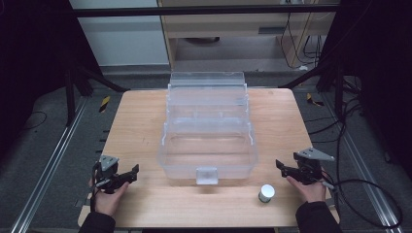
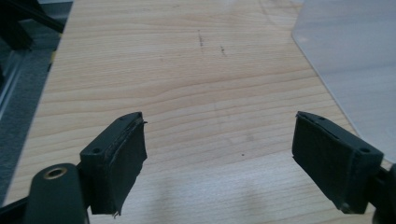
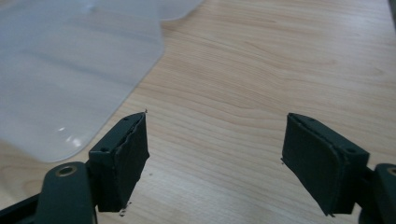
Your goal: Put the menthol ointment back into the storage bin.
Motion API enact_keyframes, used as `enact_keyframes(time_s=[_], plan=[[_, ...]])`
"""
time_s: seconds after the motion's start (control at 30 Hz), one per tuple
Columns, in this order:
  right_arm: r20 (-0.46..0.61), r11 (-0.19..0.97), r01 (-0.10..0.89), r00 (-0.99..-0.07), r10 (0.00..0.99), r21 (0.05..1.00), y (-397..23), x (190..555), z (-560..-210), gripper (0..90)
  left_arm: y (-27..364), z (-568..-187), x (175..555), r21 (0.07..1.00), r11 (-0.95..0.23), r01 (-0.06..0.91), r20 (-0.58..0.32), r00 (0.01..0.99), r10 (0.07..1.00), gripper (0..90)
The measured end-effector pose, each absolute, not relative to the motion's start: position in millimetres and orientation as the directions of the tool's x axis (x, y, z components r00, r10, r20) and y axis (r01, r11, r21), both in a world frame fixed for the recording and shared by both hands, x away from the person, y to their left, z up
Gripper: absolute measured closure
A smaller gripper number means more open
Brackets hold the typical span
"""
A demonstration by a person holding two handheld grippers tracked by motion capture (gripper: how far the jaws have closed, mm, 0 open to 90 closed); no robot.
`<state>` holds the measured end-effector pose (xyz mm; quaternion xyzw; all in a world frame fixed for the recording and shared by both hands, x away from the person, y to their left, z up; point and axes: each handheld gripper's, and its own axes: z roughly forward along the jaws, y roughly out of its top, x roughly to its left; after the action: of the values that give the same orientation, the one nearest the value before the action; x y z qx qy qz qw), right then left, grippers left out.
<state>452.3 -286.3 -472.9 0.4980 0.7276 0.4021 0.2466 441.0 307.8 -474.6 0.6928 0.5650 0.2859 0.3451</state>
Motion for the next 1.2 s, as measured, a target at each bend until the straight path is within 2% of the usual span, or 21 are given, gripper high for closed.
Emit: enact_keyframes(time_s=[0.23, 0.33, 0.53, 0.97, 1.2], plan=[[-0.047, 0.317, 0.528, -0.462, 0.886, 0.788, -279.3, 446.0, -457.4, 25.5, 308.9, -480.5, 443.3, 0.785, -0.137, 0.604, 0.007, 0.213, 0.977, 21.6], [-0.023, 0.322, 0.529, -0.495, 0.869, 0.785, -278.6, 444.4, -446.5, 27.2, 309.4, -482.4, 444.9, 0.782, -0.141, 0.606, 0.008, 0.217, 0.976, 24.9], [-0.048, 0.396, 0.532, -0.552, 0.833, 0.749, -275.3, 442.3, -429.0, 27.3, 308.9, -483.5, 445.5, 0.773, -0.143, 0.618, 0.007, 0.217, 0.976, 29.3], [-0.096, 0.568, 0.47, -0.707, 0.7, 0.676, -258.5, 439.3, -397.7, 29.7, 309.4, -482.2, 445.8, 0.761, -0.144, 0.632, 0.016, 0.204, 0.979, 31.5], [-0.1, 0.617, 0.444, -0.755, 0.648, 0.65, -248.7, 440.3, -386.2, 32.6, 309.0, -482.2, 446.0, 0.755, -0.153, 0.637, 0.02, 0.211, 0.977, 31.7]])
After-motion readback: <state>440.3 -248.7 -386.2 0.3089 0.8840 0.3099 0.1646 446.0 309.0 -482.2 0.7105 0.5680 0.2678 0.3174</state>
